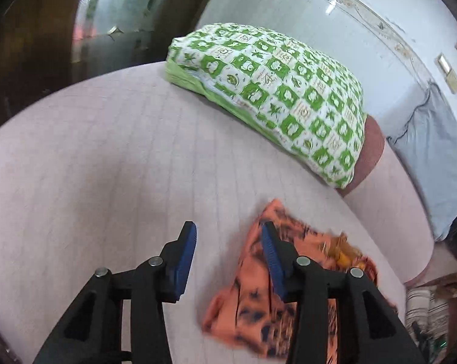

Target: Fold small clothes

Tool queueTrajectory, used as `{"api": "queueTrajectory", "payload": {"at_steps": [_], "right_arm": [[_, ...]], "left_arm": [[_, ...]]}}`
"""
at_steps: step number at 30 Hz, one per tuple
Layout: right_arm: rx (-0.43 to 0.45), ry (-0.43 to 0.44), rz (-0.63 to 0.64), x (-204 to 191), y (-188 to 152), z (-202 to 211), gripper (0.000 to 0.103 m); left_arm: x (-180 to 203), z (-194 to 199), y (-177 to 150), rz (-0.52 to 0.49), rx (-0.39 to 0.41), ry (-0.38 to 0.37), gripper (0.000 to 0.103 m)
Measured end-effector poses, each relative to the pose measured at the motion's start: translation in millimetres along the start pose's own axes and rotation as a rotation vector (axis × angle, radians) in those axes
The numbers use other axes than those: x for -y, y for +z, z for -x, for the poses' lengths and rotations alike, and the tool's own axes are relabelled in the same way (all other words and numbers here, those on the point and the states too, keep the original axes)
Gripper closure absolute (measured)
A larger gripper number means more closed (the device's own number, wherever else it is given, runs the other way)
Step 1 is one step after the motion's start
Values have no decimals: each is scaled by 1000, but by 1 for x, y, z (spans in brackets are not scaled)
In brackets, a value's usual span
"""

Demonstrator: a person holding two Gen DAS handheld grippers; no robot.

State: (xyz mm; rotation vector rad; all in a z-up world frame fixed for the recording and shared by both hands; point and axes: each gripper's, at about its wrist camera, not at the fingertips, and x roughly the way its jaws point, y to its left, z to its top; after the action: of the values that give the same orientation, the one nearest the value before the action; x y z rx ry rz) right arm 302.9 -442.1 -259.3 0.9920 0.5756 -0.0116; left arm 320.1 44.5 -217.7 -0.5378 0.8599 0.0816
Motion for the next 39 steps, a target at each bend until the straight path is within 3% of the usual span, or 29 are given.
{"api": "queueTrajectory", "payload": {"at_steps": [3,6,8,11,13,15,17,20,21,23,26,30,33,35,39], "right_arm": [[-170,-16,223,-68,-44,-36,33],[-343,-20,444,-127,-106,-80,34],[-456,-22,556,-159,-147,-116,34],[-549,-64,647,-185,-185,-170,35],[-554,-109,690,-199,-192,-205,35],[-507,-143,713,-222,-185,-240,35],[-444,-129,634,-240,-163,-265,35],[-255,-70,458,-258,-118,-271,34],[-183,-52,401,-258,-103,-263,34],[-141,-14,337,-252,-90,-245,34],[-105,-68,372,-236,-83,-219,34],[-145,-175,351,-172,-59,-173,37],[-193,-244,313,-113,-47,-143,50],[-235,-249,254,-80,-35,-127,51],[-269,-308,215,-46,-10,-127,50]], "left_arm": [[7,4,-35,-37,-25,110,58],[7,-10,-57,-98,-74,146,58],[3,-29,-61,-111,-149,159,58],[-4,-45,-58,-116,-205,152,58],[-9,-48,-52,-112,-232,125,57],[-13,-49,-45,-119,-240,106,57],[-17,-54,-38,-119,-242,115,51],[-18,-60,-32,-122,-247,134,51],[-17,-60,-33,-128,-243,146,51],[-15,-62,-31,-123,-243,162,51],[-15,-59,-27,-94,-241,141,51],[-4,-45,-29,-141,-182,153,51],[5,-42,-31,-163,-164,121,51],[17,-41,-33,-196,-148,109,51],[46,-44,-43,-316,-121,109,51]]}}
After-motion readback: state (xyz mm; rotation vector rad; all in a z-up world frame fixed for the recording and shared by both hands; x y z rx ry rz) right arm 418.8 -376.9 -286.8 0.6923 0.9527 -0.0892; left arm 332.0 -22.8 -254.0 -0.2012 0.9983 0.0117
